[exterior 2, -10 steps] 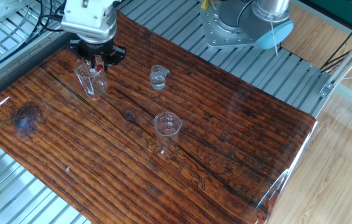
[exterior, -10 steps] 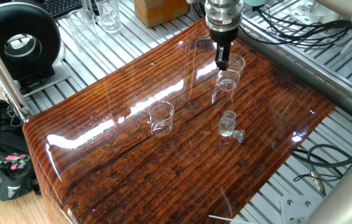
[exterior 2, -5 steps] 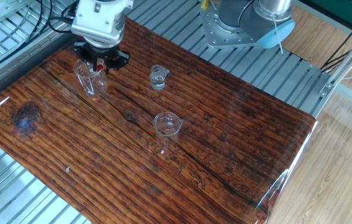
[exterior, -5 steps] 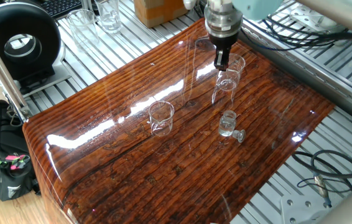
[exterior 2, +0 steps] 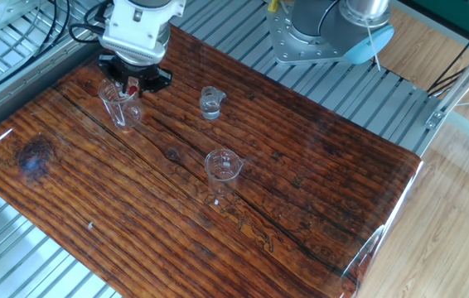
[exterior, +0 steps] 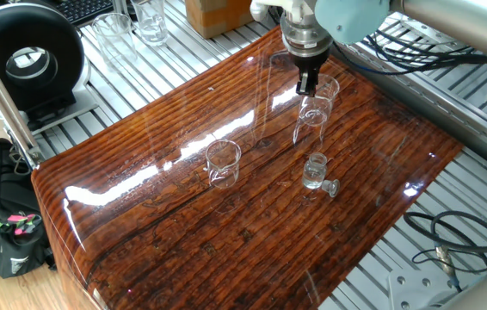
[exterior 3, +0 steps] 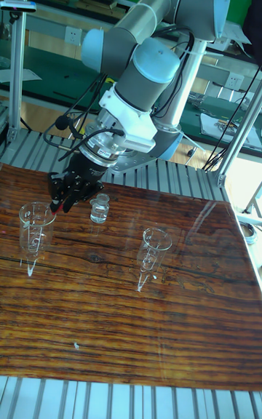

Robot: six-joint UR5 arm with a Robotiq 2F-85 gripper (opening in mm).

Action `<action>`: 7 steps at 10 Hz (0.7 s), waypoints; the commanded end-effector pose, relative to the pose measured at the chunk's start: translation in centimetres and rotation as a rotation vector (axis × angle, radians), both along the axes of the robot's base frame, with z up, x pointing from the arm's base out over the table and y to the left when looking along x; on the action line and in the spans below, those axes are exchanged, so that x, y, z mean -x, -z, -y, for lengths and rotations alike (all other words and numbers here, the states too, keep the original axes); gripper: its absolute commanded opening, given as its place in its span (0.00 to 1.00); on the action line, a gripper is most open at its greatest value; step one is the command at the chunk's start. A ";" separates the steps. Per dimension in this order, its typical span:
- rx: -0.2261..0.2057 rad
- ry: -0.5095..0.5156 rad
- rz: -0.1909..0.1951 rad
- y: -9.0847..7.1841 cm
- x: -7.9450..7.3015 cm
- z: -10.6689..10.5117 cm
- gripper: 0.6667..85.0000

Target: Transfer liquid using a dropper

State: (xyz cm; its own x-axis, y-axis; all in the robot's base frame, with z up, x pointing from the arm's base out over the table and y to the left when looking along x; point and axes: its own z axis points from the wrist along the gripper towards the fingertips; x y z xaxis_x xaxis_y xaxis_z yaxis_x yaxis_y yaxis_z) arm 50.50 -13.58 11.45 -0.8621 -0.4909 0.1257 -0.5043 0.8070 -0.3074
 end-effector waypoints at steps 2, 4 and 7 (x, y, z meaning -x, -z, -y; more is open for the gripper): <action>-0.008 0.023 0.018 0.1 -0.2 0.0 0.37; -0.017 0.025 0.018 0.2 -0.2 -0.3 0.37; 0.000 0.031 0.027 0.3 -0.4 0.0 0.36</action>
